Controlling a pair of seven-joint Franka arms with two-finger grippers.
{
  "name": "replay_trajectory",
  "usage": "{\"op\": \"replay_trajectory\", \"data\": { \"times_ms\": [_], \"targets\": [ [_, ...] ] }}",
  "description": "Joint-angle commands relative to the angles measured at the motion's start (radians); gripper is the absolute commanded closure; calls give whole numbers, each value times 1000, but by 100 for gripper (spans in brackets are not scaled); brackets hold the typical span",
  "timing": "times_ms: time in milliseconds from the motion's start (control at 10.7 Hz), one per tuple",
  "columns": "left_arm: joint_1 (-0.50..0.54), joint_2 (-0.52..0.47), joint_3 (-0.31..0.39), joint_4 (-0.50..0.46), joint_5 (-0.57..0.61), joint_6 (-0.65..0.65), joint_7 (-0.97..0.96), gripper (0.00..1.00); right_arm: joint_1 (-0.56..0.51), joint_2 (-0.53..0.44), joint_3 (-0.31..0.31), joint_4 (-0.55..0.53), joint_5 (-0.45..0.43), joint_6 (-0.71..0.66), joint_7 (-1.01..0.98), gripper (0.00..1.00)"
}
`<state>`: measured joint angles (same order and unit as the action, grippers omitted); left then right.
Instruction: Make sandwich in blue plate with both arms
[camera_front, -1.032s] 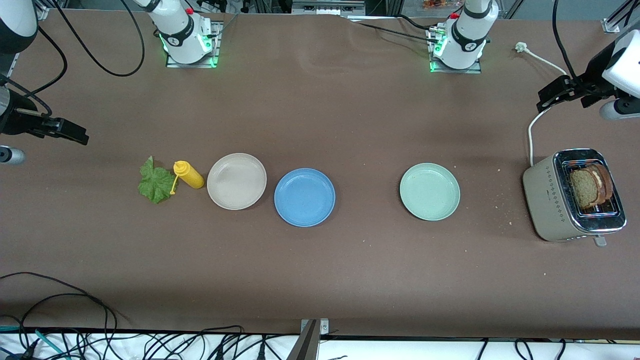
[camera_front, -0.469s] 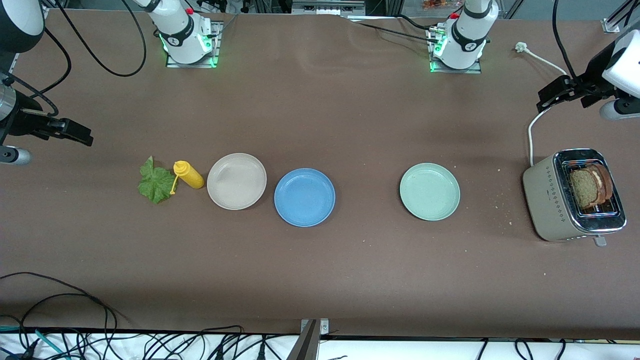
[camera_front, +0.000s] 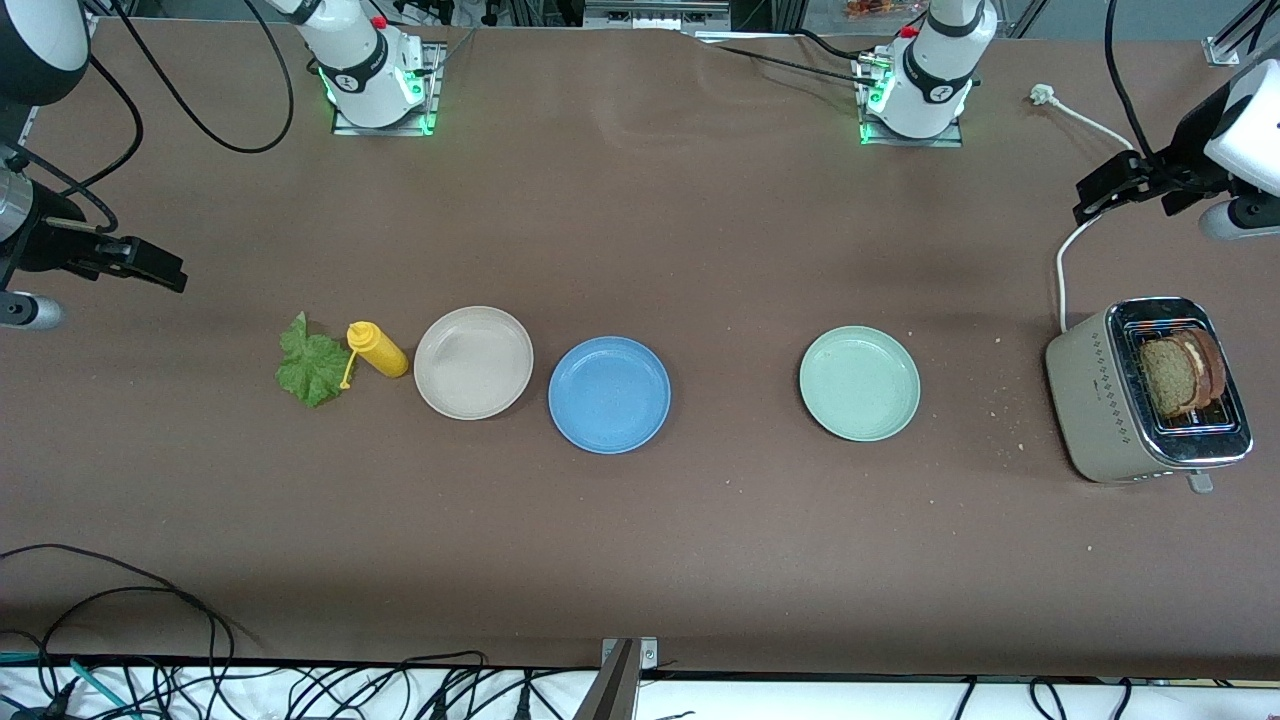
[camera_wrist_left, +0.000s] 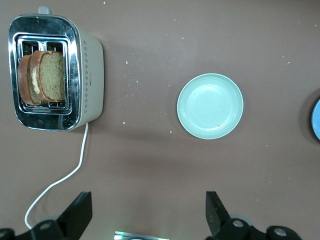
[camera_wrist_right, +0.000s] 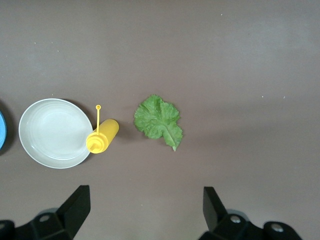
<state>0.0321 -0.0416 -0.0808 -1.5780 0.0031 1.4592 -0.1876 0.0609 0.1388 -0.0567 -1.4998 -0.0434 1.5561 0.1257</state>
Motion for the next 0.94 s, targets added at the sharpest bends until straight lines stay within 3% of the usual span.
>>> {"op": "replay_trajectory", "data": {
  "times_ms": [0,563,844],
  "targets": [
    [-3,14,3,33,-11,-23,10,0,2,-1,1,20,16,-8,18,0],
    [12,57,16,32,-32,-13,27,0,0,2,-2,20,14,-7,17,0],
    [18,119,30,59,30,9,25,0,5,1,1,20,14,-7,18,0]
  ]
}}
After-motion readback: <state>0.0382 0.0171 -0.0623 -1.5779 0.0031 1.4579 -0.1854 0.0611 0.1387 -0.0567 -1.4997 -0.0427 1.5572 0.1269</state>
